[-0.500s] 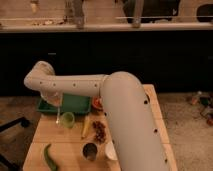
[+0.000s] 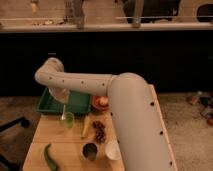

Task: Place fork in tray

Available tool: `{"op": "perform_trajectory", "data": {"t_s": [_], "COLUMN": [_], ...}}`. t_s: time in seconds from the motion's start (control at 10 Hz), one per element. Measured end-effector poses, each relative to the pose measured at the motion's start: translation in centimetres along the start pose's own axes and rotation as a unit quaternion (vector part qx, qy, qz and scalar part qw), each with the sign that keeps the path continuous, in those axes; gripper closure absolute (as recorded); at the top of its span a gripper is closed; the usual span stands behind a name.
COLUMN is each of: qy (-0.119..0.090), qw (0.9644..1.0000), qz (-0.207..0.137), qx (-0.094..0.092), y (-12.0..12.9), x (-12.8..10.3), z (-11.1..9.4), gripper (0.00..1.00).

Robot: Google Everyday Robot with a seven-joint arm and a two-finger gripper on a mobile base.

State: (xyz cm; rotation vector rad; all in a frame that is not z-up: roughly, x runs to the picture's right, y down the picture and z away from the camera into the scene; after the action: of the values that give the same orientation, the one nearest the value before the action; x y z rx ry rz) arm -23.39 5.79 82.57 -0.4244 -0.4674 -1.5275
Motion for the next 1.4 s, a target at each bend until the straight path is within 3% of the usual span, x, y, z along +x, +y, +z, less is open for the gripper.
{"op": "perform_trajectory", "data": {"t_s": [0.8,1.4], "qy": [-0.002,-0.015], "qw": [0.9999,0.9998], "qz": [0.001,0.002], "qx": [-0.016,-0.016], "y": [0.0,1.3], "x": [4.2,5.9], "z": [-0.6,1.5], "gripper": [1.00,1.00]}}
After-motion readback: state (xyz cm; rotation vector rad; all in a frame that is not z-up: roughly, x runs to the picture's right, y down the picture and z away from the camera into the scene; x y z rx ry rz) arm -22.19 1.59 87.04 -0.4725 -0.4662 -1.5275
